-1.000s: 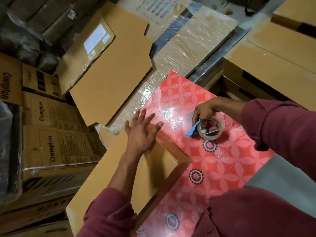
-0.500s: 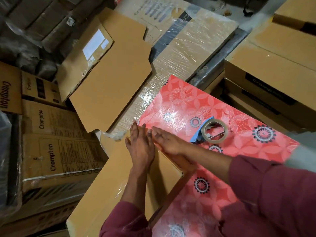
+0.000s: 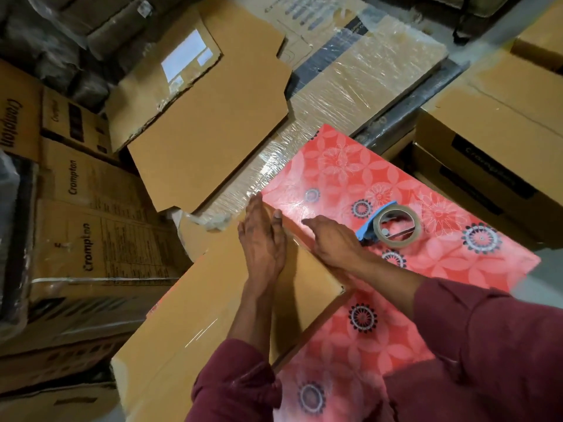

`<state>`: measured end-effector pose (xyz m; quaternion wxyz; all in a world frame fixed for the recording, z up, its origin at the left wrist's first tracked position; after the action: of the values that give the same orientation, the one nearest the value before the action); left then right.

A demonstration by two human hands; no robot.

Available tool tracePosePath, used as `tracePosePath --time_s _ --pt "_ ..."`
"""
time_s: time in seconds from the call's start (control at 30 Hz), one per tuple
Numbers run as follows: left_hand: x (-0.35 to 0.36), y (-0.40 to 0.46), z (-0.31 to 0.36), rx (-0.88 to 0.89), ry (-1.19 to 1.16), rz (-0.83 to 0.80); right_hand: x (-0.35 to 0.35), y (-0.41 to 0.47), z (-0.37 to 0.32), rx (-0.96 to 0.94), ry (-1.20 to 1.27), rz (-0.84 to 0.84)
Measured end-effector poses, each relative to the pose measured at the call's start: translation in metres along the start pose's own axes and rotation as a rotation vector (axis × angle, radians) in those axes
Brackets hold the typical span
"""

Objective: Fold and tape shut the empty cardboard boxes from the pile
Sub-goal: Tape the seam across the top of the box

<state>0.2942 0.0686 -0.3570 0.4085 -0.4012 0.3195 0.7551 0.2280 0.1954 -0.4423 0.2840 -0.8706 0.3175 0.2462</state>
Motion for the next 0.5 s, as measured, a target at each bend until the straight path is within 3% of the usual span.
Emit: tracePosePath --time_s 0.13,0.23,0.4,0.5 --pt "-0.041 -0.037 -0.025 -0.04 -0.104 0.127 -0.036 -0.026 -0.039 -0.108 0.001 0.401" --pt "-0.084 -0.083 -0.056 -0.048 -0.147 0.195 -0.037 -0.054 -0.103 -0.3 -0.065 0.556" --pt "-0.165 -0.19 -0.144 -0.168 -0.107 0.346 0.068 -0.105 -0.208 -0.6 -0.153 0.386" --pt "-0.213 -0.265 -0.207 -0.333 -0.188 0.552 0.15 -0.139 -0.254 -0.73 -0.198 0.273"
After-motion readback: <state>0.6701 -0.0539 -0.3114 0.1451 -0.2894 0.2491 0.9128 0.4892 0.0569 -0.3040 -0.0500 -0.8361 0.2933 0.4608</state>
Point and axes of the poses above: each hand's wrist, its own y-axis towards the middle knuckle, its own x-axis out of the palm, z = x × y, the point moved 7 cm from there along y, towards the middle knuckle, and after that the axes turned 8 degrees about x, right-handed, at the moved point
